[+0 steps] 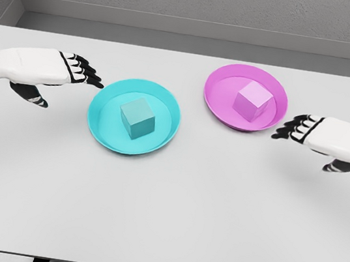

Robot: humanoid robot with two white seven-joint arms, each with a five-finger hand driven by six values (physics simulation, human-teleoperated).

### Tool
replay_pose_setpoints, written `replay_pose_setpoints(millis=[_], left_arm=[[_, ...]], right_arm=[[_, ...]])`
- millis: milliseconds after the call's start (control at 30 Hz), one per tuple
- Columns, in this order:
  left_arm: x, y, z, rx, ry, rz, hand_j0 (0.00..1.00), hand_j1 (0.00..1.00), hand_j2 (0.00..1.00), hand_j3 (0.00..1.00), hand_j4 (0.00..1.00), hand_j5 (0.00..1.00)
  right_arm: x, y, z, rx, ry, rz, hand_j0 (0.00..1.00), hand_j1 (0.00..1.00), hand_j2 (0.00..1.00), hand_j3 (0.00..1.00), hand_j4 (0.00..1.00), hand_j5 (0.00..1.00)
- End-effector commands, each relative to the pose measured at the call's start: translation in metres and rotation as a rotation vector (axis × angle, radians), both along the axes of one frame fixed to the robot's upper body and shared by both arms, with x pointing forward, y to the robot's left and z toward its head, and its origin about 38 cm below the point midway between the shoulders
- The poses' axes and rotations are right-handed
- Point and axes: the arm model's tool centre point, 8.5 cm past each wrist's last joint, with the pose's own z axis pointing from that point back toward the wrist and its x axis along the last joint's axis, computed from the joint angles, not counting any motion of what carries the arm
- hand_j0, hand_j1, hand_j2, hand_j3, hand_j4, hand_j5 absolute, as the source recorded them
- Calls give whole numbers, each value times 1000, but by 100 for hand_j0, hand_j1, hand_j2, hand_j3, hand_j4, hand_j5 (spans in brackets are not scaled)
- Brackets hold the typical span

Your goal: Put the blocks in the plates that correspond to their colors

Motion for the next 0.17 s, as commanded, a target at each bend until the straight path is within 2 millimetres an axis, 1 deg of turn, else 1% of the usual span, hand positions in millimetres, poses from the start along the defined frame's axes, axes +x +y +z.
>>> replay_pose_setpoints(millis=[0, 133], left_arm=[[0, 0, 1, -5, 1, 3, 100, 100, 100, 100, 100, 100], [0, 1, 1, -6, 1, 4, 100, 100, 100, 100, 100, 100]], right_arm=[[1, -2, 4, 5, -10, -4, 100, 100, 100, 100, 100, 100], [1, -2, 5, 6, -11, -12, 100, 100, 100, 100, 100, 100]])
